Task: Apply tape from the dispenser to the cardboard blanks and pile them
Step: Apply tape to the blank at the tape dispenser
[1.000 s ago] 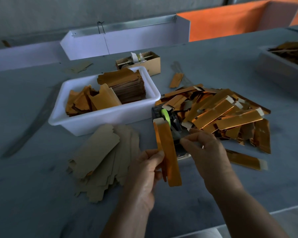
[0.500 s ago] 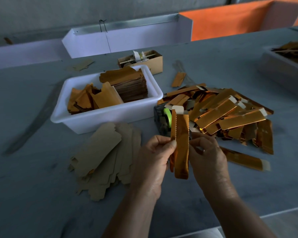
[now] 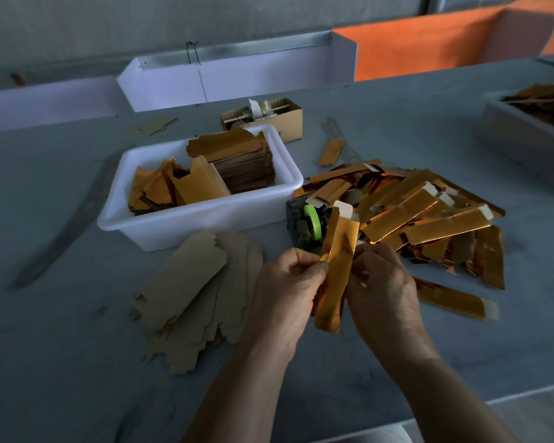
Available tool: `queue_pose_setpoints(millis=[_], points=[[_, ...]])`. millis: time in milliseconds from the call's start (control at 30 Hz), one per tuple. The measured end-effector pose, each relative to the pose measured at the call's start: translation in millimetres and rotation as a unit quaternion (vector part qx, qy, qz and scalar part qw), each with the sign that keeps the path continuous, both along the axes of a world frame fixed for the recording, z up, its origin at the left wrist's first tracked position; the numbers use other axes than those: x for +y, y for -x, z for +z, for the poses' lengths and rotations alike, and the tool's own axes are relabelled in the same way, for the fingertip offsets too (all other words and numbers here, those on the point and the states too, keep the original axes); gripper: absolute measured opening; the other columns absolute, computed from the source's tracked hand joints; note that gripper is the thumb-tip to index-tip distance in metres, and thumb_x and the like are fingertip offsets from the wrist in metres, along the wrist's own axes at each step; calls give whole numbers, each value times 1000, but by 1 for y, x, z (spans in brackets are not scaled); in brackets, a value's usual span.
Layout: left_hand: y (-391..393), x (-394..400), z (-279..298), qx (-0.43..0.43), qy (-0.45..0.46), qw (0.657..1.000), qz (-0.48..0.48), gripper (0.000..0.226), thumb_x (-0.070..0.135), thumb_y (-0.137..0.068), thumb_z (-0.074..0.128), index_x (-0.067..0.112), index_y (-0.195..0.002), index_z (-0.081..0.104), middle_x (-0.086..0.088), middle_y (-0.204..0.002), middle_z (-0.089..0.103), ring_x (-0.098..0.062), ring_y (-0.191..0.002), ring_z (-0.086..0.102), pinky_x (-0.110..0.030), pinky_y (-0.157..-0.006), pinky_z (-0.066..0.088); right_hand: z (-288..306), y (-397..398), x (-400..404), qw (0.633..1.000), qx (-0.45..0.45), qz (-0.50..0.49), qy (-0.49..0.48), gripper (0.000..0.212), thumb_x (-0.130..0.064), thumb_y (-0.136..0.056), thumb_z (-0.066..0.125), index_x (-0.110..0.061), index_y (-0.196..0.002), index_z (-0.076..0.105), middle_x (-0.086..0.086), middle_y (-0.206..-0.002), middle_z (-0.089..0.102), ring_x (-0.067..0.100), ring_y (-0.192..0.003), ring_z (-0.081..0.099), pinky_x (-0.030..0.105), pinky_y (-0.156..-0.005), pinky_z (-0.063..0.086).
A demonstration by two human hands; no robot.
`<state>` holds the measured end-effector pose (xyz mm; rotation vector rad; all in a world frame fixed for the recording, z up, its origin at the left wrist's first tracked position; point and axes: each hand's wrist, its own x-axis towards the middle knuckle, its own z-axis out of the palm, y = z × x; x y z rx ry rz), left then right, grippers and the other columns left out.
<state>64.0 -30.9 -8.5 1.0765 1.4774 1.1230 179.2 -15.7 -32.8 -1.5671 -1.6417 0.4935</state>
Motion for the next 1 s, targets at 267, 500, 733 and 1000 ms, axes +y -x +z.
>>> queue_pose_setpoints(millis=[267,500,733,1000], points=[[2,2,6,-14,17,1000,2,13,18,-89,65,20,-76,62,11,-59,63,6,-47,56,-9,-41,39,-3,-16,-2,997,64,0,40,21,-13,-87,62,-26,-73,53,-10,-100,53,1,-81,51,9,-59,40],[2,0,11,-31,39,999,-1,9,22,-86,67,20,-77,64,10,-62,63,6,-47,54,-9,-42,39,24,-39,-19,962,238,82,109,11,-15,-85,59,-24,-82,63,-5,-78,63,11,-76,60,27,-67,49],[3,-11,22,-92,46,994,-23,4,9,-84,68,10,-80,68,-5,-73,74,-17,-67,72,-23,-58,57,47,-30,-19,961,166,197,100,24,-11,-83,60,-33,-79,68,-13,-83,68,3,-77,61,12,-63,49],[3,-19,25,-118,51,991,-23,2,5,-84,69,4,-82,68,-10,-76,73,-20,-70,73,-26,-61,58,50,-27,-24,972,94,192,95,30,-17,-84,60,-45,-95,57,-10,-79,67,0,-78,61,16,-61,49]])
